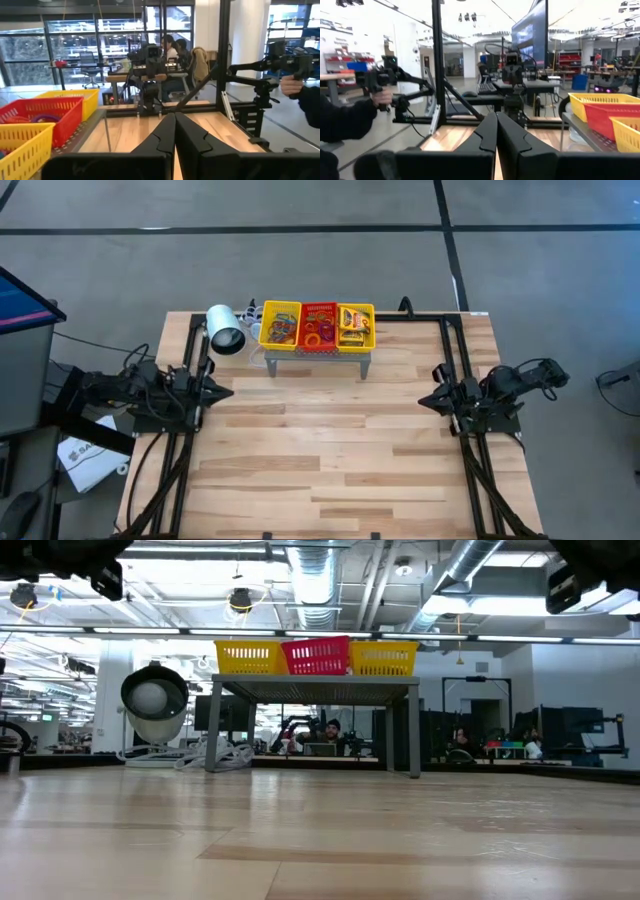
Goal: Pick & Place Office Desk Supplies
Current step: Return to Home Position
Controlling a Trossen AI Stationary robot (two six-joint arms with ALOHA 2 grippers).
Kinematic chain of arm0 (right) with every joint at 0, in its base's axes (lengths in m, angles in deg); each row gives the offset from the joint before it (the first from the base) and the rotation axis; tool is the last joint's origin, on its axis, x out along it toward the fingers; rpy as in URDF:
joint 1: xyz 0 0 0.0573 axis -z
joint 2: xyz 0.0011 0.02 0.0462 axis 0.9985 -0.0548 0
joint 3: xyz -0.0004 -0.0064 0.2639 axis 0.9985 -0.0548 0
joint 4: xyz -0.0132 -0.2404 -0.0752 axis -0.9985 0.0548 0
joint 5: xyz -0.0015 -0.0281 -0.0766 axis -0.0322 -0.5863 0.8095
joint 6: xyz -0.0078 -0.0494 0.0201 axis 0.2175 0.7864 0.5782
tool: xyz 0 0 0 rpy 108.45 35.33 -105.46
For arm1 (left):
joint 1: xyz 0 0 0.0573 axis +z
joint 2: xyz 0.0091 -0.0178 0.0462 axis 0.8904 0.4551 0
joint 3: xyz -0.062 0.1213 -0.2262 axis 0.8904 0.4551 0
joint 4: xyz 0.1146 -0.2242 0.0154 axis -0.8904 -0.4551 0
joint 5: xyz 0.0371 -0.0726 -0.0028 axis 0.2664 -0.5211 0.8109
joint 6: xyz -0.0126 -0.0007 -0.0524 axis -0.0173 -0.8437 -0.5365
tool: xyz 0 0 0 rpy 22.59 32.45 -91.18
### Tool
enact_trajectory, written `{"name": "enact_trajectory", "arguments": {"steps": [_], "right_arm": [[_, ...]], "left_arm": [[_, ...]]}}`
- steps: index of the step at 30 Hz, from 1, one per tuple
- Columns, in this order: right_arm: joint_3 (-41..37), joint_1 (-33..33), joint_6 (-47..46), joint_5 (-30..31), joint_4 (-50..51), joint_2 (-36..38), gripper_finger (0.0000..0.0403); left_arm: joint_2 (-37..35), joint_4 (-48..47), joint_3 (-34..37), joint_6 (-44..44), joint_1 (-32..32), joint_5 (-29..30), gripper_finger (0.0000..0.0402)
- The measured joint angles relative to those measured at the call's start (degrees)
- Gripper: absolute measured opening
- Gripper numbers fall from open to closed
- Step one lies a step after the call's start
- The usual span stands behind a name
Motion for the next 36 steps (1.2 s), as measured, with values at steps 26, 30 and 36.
{"name": "enact_trajectory", "arguments": {"steps": [26,30,36], "right_arm": [[-7.99,-0.44,1.68,1.62,-1.51,0.09,0.0],[-7.98,-0.25,1.57,1.62,-0.18,0.09,0.0],[-7.96,-0.07,1.03,1.6,1.38,0.06,0.0]], "left_arm": [[-0.04,-1.94,3.56,-0.25,0.0,-1.63,0.0001],[-0.04,2.31,6.03,-0.17,0.0,-1.59,0.0001],[-0.04,2.37,8.34,-0.62,0.0,-1.59,0.0001]]}}
